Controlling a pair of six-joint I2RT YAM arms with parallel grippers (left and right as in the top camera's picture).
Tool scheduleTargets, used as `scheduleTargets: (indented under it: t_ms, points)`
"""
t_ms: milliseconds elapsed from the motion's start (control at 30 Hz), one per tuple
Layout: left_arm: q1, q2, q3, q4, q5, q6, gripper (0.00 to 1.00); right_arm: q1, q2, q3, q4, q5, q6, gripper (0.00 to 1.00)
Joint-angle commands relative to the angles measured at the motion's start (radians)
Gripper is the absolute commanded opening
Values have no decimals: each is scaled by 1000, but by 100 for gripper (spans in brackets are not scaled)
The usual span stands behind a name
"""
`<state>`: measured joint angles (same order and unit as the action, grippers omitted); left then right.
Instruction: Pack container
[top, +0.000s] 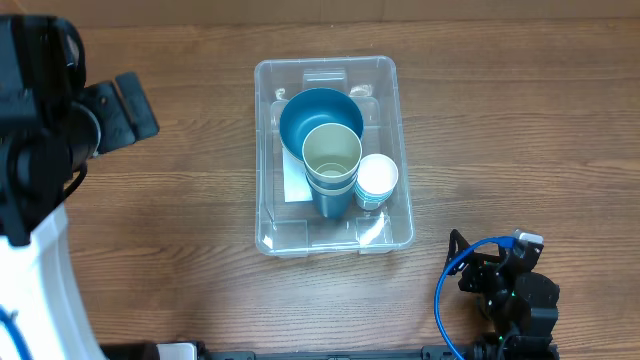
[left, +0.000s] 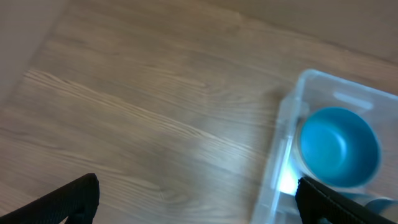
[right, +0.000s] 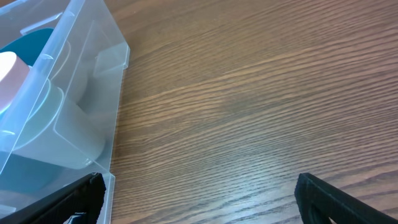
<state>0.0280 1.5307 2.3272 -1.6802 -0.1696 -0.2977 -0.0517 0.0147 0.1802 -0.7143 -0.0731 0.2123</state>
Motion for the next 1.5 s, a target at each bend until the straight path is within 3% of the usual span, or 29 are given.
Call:
scheduleTargets:
  t_ms: [0, 167, 367, 567, 800, 967, 1033, 1467]
  points:
    - [5, -257, -188, 29, -76, 53, 100, 4, -12, -18, 5, 0, -4, 100]
    - [5, -684, -813, 486, -98, 59, 100, 4, -12, -18, 5, 0, -4, 100]
    - [5, -1025, -1532, 1038, 73, 61, 100, 4, -12, -18, 5, 0, -4, 100]
    - [5, -1320, -1926, 1167, 74, -49, 100, 4, -12, -18, 5, 0, -4, 100]
    - [5, -1439, -2090, 1170, 82, -61, 100, 4, -12, -18, 5, 0, -4, 100]
    - [5, -1489, -2213, 1290, 85, -302, 100, 4, -12, -18, 5, 0, -4, 100]
    - [5, -1492, -2219, 1320, 85, -331, 100, 4, -12, -18, 5, 0, -4, 100]
    - [5, -1492, -2219, 1319, 85, -331, 100, 4, -12, -18, 5, 0, -4, 100]
